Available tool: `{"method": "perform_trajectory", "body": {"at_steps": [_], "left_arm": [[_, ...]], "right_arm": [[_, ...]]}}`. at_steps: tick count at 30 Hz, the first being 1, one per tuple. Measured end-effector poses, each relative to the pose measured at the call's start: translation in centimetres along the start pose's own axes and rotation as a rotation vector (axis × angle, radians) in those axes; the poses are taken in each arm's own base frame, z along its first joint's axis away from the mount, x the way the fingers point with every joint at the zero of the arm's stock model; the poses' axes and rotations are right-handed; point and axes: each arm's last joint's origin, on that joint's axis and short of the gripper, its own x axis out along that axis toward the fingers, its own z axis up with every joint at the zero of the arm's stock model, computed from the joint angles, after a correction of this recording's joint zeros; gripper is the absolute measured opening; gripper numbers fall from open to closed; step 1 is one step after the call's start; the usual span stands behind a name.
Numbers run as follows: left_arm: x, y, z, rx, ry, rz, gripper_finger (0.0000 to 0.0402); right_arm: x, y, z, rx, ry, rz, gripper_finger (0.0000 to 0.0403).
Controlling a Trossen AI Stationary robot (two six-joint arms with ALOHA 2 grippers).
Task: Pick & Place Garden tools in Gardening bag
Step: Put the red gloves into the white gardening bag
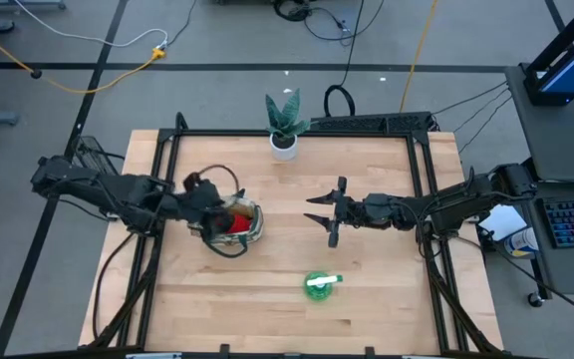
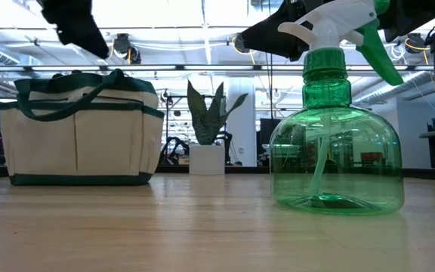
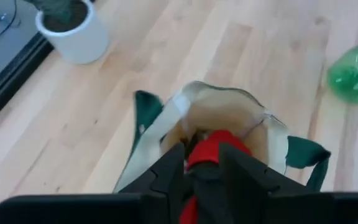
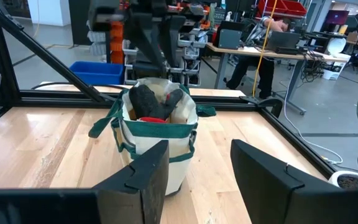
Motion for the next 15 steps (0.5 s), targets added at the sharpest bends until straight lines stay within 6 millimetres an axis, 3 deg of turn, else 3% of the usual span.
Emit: {"method": "perform_trajectory", "body": {"at_steps": [8, 15], "left_arm": [[4.3, -2.1, -0.7, 0.122, 0.189, 0.022, 0.009], [6.5, -2.3, -2.4, 0.158, 0.404, 0.136, 0.009]], "right_arm": [[0.0, 0.0, -0.1, -0.002, 0.006, 0.001, 0.0167], [0.0, 0.0, -0.1, -0.002, 0.006, 0.001, 0.0167]]}}
